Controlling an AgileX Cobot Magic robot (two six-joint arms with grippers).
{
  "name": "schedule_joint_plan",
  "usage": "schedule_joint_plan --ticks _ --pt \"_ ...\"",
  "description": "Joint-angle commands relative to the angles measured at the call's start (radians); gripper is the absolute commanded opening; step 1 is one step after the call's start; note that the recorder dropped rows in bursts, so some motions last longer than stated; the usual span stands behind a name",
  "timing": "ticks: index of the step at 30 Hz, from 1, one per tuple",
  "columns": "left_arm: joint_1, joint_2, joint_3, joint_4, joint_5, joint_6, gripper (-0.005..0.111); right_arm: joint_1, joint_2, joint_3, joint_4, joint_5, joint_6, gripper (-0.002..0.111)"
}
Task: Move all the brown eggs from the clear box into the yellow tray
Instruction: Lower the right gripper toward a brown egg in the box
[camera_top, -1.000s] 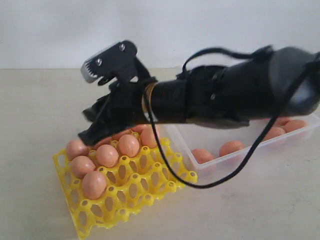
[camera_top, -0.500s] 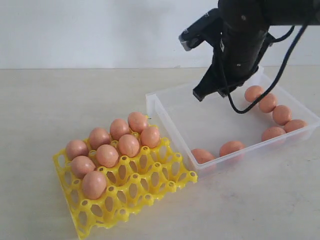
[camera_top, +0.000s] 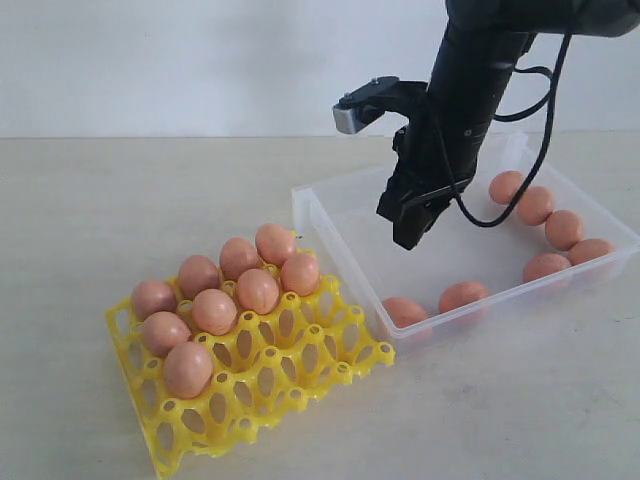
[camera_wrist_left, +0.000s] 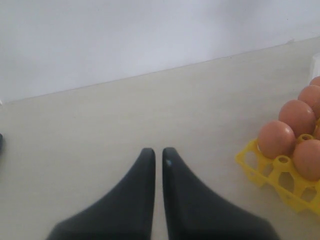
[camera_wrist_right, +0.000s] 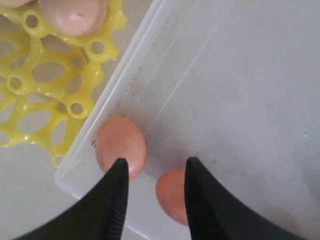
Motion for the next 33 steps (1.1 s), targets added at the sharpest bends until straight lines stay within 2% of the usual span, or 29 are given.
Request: schedule_joint_plan --ticks 1,3,5,6,9,33 --pt "-0.008 -0.003 0.003 -0.002 0.000 -0.003 0.004 -0.004 -0.003 0.058 0.016 0.010 -0.046 0.031" --pt "-0.008 -0.003 0.003 -0.002 0.000 -0.003 0.004 -0.004 -0.003 0.086 0.029 0.010 -0.070 0.035" --pt "-0.008 -0.003 0.003 -0.002 0.000 -0.003 0.004 -0.004 -0.003 0.100 0.044 0.008 -0.091 0.047" --pt "-0.008 -0.003 0.003 -0.002 0.000 -0.003 0.004 -0.004 -0.003 0.105 0.053 -0.034 -0.101 0.056" --pt "-0.008 -0.003 0.003 -0.002 0.000 -0.003 0.004 -0.004 -0.003 0.105 0.080 -0.110 -0.089 0.068" --pt "-0.008 -0.003 0.003 -0.002 0.000 -0.003 0.004 -0.004 0.101 0.105 0.082 -0.114 -0.079 0.067"
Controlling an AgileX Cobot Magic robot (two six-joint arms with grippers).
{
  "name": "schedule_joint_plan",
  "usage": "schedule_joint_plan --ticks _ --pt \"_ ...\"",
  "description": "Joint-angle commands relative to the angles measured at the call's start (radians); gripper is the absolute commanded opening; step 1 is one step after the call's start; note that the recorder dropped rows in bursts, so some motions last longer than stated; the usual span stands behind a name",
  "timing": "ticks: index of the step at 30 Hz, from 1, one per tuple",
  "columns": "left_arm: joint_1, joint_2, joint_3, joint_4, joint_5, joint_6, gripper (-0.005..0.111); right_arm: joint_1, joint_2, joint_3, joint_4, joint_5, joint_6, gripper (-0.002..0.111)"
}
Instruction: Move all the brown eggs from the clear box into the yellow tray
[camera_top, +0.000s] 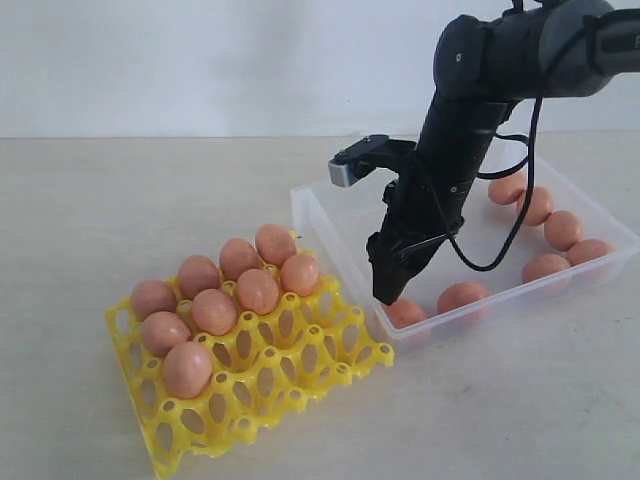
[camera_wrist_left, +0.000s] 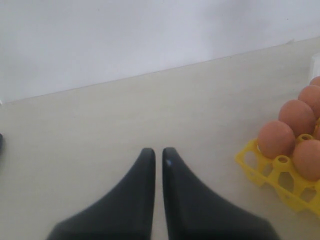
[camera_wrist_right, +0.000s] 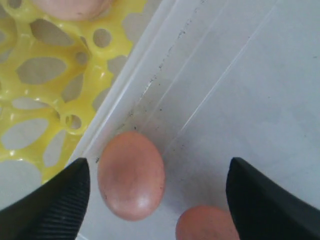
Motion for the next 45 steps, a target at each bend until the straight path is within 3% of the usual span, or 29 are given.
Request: schedule_joint_plan --ticks 1,16,18,20,21,33,45 --pt "-0.008 -0.003 0.003 -0.002 0.000 -0.003 0.004 -0.003 0.031 -0.001 -0.002 -0.004 -0.002 0.067" --pt "-0.008 -0.003 0.003 -0.002 0.000 -0.003 0.004 -0.003 0.073 -0.001 0.006 -0.020 0.000 0.067" --pt "-0.008 -0.003 0.003 -0.002 0.000 -0.003 0.004 -0.003 0.073 -0.001 0.006 -0.017 0.020 0.048" --pt "-0.008 -0.003 0.003 -0.002 0.000 -0.003 0.004 -0.003 0.073 -0.001 0.000 -0.007 0.018 0.004" --pt "-0.008 -0.003 0.003 -0.002 0.000 -0.003 0.004 -0.003 0.073 -0.001 -0.004 -0.005 0.018 0.001" --pt "-0.008 -0.003 0.003 -0.002 0.000 -0.003 0.004 -0.003 -0.082 -0.003 -0.006 -0.140 0.048 0.000" --pt "-0.008 -0.003 0.003 -0.002 0.000 -0.003 0.004 -0.003 -0.023 -0.001 -0.006 -0.119 0.120 0.000"
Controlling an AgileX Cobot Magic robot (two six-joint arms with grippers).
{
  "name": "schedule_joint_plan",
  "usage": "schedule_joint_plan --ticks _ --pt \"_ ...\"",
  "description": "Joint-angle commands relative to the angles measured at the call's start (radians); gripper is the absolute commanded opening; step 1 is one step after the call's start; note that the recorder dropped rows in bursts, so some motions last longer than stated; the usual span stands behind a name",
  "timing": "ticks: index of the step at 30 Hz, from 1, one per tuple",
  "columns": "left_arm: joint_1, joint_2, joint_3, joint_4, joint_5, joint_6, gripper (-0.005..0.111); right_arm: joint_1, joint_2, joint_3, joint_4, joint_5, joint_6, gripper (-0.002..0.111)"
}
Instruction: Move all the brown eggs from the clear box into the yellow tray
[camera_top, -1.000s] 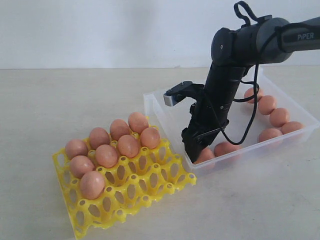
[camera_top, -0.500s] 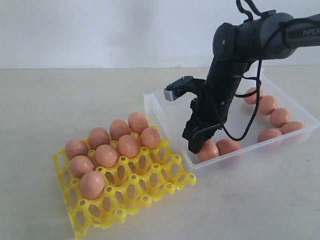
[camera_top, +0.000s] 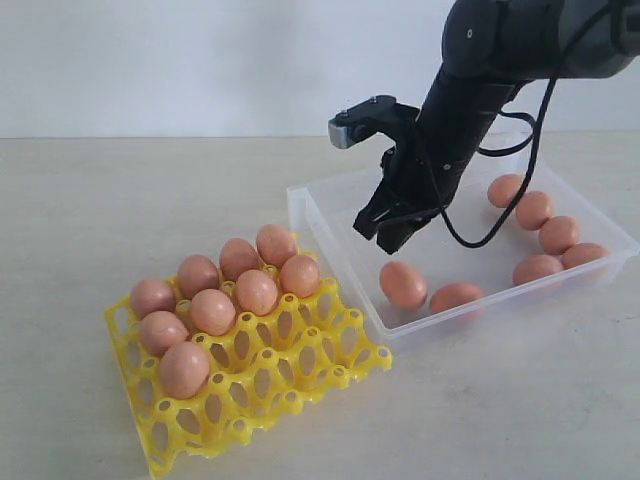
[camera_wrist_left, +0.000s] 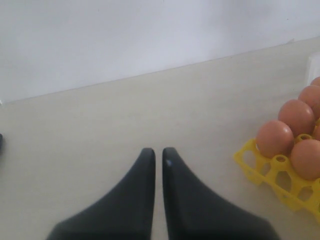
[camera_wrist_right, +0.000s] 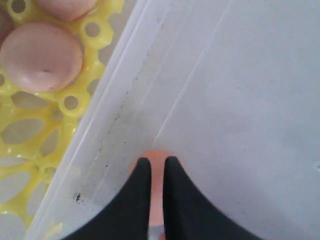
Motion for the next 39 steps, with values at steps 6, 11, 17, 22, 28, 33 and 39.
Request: schedule_joint_plan --ticks 6,11,17,22,28,33,39 --pt "-0.008 -0.003 0.003 -0.002 0.000 -0.003 0.004 -0.003 0.026 -0.001 -0.021 -0.037 0.029 0.001" --pt "-0.008 -0.003 0.003 -0.002 0.000 -0.003 0.004 -0.003 0.026 -0.001 -0.017 -0.008 0.068 0.034" --pt "-0.008 -0.003 0.003 -0.002 0.000 -0.003 0.004 -0.003 0.026 -0.001 0.018 -0.024 0.190 0.058" --pt "-0.008 -0.003 0.003 -0.002 0.000 -0.003 0.004 -0.003 0.026 -0.001 0.011 -0.011 0.325 0.056" --pt "-0.008 -0.003 0.003 -0.002 0.000 -0.003 0.004 -0.003 0.033 -0.001 0.013 0.010 0.359 0.056" --pt "-0.008 -0.003 0.003 -0.002 0.000 -0.003 0.004 -0.003 0.066 -0.001 0.010 0.062 0.393 0.056" --pt "-0.008 -0.003 0.003 -0.002 0.000 -0.003 0.004 -0.003 0.114 -0.001 0.005 0.098 0.404 0.056"
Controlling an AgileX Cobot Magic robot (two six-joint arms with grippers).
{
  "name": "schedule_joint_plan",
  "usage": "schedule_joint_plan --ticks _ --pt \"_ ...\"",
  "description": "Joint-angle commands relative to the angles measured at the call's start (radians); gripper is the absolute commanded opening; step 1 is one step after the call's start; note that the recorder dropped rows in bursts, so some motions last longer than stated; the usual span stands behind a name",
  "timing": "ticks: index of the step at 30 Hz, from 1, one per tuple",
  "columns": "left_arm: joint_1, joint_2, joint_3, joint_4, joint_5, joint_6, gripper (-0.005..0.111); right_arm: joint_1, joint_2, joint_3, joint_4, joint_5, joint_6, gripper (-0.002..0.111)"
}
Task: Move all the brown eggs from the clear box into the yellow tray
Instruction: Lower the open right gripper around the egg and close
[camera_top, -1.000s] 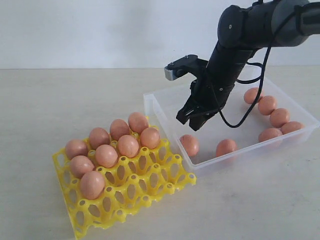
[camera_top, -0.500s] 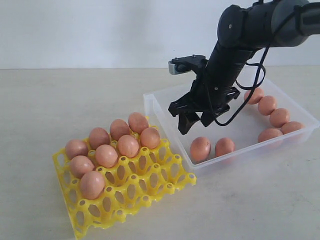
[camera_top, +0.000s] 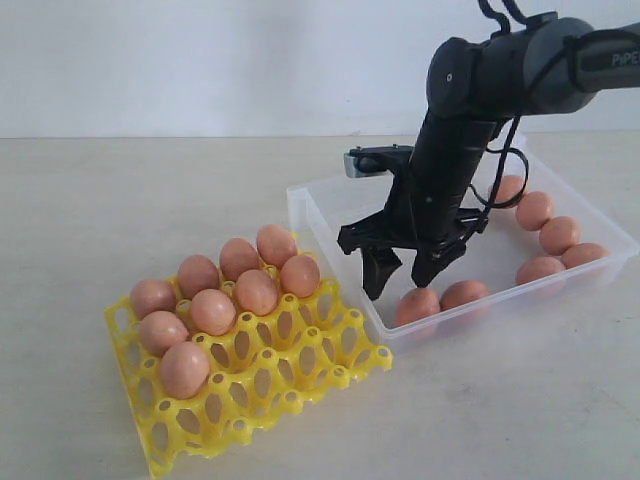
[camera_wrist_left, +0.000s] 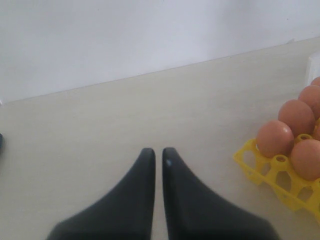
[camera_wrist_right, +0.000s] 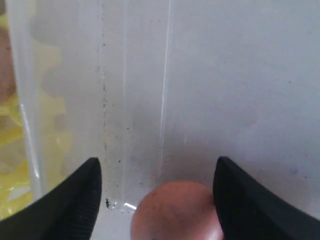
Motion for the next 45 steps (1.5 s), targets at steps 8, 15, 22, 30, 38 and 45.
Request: schedule_joint_plan --ticks 8,15,22,30,38,45 --pt "-0.008 -0.003 0.003 -0.002 0.000 -0.003 0.004 -0.003 0.029 -0.001 -0.018 0.054 0.007 0.056" --pt "-0.008 -0.003 0.003 -0.002 0.000 -0.003 0.004 -0.003 0.029 -0.003 -0.019 0.054 -0.034 0.056" --pt "-0.008 -0.003 0.003 -0.002 0.000 -0.003 0.004 -0.003 0.029 -0.003 -0.016 0.141 -0.181 0.056" --pt "-0.008 -0.003 0.003 -0.002 0.000 -0.003 0.004 -0.003 0.029 -0.003 -0.016 0.174 -0.230 0.056" --pt "-0.008 -0.003 0.003 -0.002 0.000 -0.003 0.004 -0.003 0.048 -0.003 -0.023 0.174 -0.230 0.047" --pt "-0.008 -0.003 0.003 -0.002 0.000 -0.003 0.004 -0.003 0.120 -0.003 -0.069 0.174 -0.245 0.016"
